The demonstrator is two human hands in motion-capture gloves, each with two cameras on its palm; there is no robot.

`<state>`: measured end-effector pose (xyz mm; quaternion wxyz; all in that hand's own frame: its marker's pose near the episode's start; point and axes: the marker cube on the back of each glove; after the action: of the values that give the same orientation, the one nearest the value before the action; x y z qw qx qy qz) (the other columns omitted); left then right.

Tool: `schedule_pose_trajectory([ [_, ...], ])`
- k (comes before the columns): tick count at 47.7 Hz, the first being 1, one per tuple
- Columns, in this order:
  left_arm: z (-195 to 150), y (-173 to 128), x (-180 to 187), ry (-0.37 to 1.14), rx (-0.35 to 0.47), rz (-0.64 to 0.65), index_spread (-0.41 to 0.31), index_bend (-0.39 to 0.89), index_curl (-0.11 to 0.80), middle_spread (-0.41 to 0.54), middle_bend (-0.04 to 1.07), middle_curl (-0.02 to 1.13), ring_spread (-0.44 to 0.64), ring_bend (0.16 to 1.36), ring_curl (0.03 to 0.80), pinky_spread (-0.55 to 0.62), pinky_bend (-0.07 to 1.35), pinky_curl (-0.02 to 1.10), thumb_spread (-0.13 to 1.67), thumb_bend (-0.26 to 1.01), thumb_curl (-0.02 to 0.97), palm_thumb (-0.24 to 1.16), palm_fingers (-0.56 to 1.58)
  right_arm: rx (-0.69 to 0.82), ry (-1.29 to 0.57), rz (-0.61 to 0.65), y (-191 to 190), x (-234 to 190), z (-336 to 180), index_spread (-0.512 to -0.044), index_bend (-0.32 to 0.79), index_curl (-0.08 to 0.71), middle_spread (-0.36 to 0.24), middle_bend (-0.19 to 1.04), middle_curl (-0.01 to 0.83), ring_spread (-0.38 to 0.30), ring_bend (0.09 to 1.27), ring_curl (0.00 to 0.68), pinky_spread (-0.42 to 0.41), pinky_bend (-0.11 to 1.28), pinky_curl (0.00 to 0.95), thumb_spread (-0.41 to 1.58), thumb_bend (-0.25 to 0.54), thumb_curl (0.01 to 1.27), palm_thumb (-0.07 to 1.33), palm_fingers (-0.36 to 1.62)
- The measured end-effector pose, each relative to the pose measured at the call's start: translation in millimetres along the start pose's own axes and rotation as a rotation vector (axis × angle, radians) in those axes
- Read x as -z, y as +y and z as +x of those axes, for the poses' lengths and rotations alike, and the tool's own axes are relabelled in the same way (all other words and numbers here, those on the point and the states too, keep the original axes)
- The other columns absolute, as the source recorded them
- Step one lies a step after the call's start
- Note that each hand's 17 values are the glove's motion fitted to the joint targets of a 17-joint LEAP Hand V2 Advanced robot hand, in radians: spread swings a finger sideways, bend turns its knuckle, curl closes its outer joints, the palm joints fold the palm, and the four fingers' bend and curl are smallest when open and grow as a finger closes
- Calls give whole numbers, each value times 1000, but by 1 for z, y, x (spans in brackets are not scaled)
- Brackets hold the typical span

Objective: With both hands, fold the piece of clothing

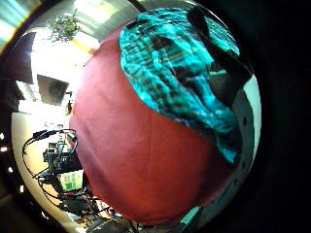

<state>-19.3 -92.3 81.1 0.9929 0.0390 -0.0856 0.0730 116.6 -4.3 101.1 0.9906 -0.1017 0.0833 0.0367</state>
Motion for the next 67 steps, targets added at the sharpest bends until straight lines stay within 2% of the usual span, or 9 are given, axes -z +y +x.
schedule_pose_trajectory([
  [7, 2, 56, 45, 35, -94, -371, -270, 236, 400, -284, 378, 489, -296, 555, 370, -39, 163, 324, 1164, -5, 376, 732, 1139, 104, -86, -164, 35, 49, 11, -300, 82, 317, -193, 272, 405, -248, 614, 401, -209, 520, 350, 1105, 62, 470, 1048, 1232],
  [18, -6, 77, 123, 17, -211, -462, -293, 209, 433, -327, 418, 505, -350, 582, 393, -79, 131, 299, 1175, -17, 368, 730, 1171, 244, -101, -237, 52, 146, 15, -294, 113, 303, -210, 316, 434, -267, 699, 432, -291, 538, 369, 1049, 6, 463, 1061, 1299],
  [29, -26, -11, 138, -131, 4, -308, -301, 181, 448, -347, 493, 520, -372, 625, 411, -91, 131, 274, 1187, -13, 359, 731, 1187, 75, -119, -93, -56, 183, -2, -299, 151, 321, -227, 345, 454, -260, 735, 443, -339, 547, 372, 1003, -17, 449, 1061, 1326],
  [40, -38, -108, 102, -113, 192, -14, -298, 193, 464, -354, 560, 537, -383, 710, 437, -70, 93, 234, 1239, -9, 343, 746, 1169, -182, -131, 270, -175, 152, -20, -300, 175, 359, -232, 362, 465, -250, 716, 444, -344, 543, 374, 997, -7, 431, 1073, 1330],
  [47, -56, -146, 100, -71, 279, 300, -297, 240, 491, -345, 599, 546, -343, 610, 420, 0, 90, 195, 1273, 2, 337, 773, 1068, -215, -156, 583, -227, 173, -23, -301, 167, 374, -242, 325, 458, -245, 724, 450, -337, 571, 384, 964, -21, 440, 1093, 1319],
  [51, -63, -169, 87, -77, 285, 406, -289, 216, 493, -333, 584, 546, -325, 599, 419, 30, 92, 177, 1299, 19, 344, 818, 1041, -225, -133, 556, -246, 163, -21, -301, 162, 379, -245, 317, 458, -244, 731, 453, -344, 587, 390, 912, -26, 443, 1088, 1334],
  [57, -54, -153, 51, -20, 310, 96, -283, 182, 492, -320, 552, 538, -324, 610, 420, 55, 96, 154, 1307, 26, 357, 858, 1049, -190, -101, 509, -275, 145, -28, -302, 167, 386, -248, 327, 463, -244, 739, 458, -346, 604, 397, 850, -27, 444, 1083, 1348],
  [62, -63, -174, 41, -50, 303, 182, -280, 180, 492, -319, 529, 531, -340, 657, 433, 65, 87, 134, 1305, 19, 365, 870, 1076, -195, -14, 560, -300, 136, -26, -303, 165, 391, -248, 335, 467, -243, 746, 461, -352, 608, 400, 822, -27, 442, 1076, 1349],
  [67, -62, -170, 26, -14, 332, 77, -276, 176, 489, -322, 524, 530, -350, 690, 444, 65, 94, 119, 1303, 10, 370, 879, 1084, -196, -51, 169, -274, 110, -29, -303, 159, 394, -249, 342, 469, -243, 749, 462, -355, 609, 401, 802, -34, 436, 1054, 1342],
])
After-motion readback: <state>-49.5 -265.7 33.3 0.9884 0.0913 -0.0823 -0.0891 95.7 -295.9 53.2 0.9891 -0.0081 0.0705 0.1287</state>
